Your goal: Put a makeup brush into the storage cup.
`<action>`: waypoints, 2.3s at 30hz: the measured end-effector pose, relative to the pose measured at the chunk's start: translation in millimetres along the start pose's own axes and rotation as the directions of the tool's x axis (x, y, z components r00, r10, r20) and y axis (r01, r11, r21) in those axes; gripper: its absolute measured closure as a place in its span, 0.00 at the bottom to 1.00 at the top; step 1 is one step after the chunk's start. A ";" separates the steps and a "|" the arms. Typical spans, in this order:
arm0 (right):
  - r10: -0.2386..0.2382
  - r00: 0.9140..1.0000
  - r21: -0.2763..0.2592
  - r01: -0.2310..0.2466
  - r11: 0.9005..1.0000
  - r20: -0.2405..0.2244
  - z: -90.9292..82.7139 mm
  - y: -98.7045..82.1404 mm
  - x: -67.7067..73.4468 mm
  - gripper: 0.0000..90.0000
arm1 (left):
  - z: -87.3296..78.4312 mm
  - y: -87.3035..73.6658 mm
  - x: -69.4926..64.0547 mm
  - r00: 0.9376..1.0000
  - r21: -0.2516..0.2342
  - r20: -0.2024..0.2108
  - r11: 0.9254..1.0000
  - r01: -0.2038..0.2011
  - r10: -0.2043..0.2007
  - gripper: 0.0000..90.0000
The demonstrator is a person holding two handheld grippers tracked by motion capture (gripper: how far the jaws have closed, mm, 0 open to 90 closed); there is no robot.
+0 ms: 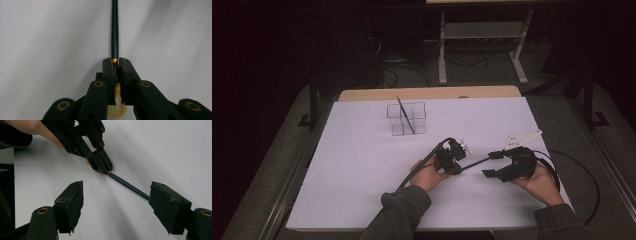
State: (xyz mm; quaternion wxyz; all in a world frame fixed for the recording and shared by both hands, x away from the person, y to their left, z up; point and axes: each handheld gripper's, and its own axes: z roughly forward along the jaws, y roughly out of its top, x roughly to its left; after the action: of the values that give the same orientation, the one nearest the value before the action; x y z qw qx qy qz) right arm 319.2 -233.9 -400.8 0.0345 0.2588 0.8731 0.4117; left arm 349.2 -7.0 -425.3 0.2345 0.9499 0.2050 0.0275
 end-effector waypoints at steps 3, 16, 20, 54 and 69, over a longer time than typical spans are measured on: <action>-0.001 1.000 0.001 0.001 1.000 0.002 0.7 0.4 0.8 0.30 | -1.6 -1.5 0.7 1.000 -0.009 0.012 1.000 0.002 -0.002 0.93; -0.013 1.000 0.011 0.013 1.000 -0.006 3.7 1.9 3.4 0.30 | -13.4 -8.1 3.6 0.999 -0.008 0.034 1.000 -0.011 0.011 0.93; -0.017 1.000 0.020 0.017 1.000 -0.008 5.7 2.5 4.2 0.30 | -9.4 -10.0 2.8 0.999 0.008 0.033 1.000 -0.016 0.016 0.93; -0.020 1.000 0.021 0.020 1.000 -0.015 6.5 2.9 5.2 0.30 | -10.9 -15.8 5.7 0.997 0.007 0.058 0.999 -0.042 0.042 0.93; -0.061 0.998 0.027 0.062 0.998 -0.034 11.3 14.4 12.8 0.30 | -36.8 -25.4 9.8 0.996 -0.005 0.066 0.998 -0.061 0.061 0.93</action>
State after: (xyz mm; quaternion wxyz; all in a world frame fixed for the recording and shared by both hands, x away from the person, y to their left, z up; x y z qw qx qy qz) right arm 317.3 -212.3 -395.6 0.0289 0.2253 0.8868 0.4024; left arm 343.2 33.4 -404.7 0.2419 0.9557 0.1679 0.0037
